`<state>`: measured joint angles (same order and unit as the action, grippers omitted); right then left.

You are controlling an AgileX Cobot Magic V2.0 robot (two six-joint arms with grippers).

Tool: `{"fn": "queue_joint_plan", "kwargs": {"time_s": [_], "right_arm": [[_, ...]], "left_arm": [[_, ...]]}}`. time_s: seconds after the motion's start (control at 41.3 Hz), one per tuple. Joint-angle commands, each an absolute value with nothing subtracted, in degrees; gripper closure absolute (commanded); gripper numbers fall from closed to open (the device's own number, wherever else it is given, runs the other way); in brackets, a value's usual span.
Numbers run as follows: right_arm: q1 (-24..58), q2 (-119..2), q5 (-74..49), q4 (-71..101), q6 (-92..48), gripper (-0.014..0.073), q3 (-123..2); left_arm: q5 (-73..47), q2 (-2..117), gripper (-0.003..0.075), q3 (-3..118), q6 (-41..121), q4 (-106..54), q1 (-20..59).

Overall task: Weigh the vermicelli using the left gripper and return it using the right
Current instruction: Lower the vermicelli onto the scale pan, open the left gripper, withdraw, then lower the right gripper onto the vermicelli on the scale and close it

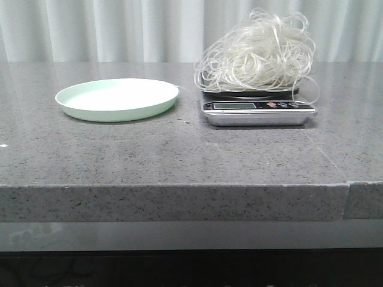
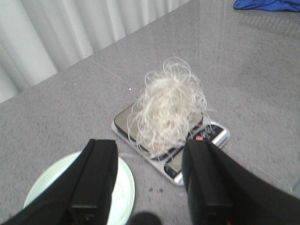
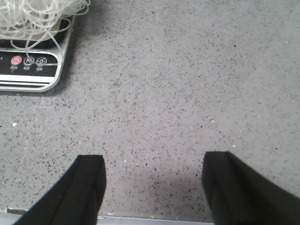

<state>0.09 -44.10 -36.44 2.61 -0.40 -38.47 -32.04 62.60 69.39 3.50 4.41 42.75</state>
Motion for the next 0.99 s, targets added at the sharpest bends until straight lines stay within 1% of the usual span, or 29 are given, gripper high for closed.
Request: {"fn": "queue_joint_plan", "kwargs": {"time_s": [0.0,0.242,0.46,0.727,0.969], "right_arm": [[-0.08,-44.21,-33.24,2.85,-1.03,0.005,-40.44],[0.56,-44.3,-32.84,3.99,-1.03,0.005,-40.6],[6.63,-48.16,-32.84,3.99,-1.43,0.005,-44.62],[15.02,-59.06,-32.72,3.99,-1.43,0.005,-55.08],[16.3,-72.0,-32.81,3.99,-1.43,0.005,-67.1]], "left_arm": [[-26.62,54.98,0.0332,63.84,2.59,3.41,42.9],[-27.02,40.34,0.0332,48.69,2.59,1.62,42.9],[-27.02,31.61,0.0332,42.18,2.59,1.51,42.9],[-27.11,30.41,0.0332,41.67,2.59,1.51,42.9],[-27.11,30.41,0.0332,41.67,2.59,1.51,42.9]]}}
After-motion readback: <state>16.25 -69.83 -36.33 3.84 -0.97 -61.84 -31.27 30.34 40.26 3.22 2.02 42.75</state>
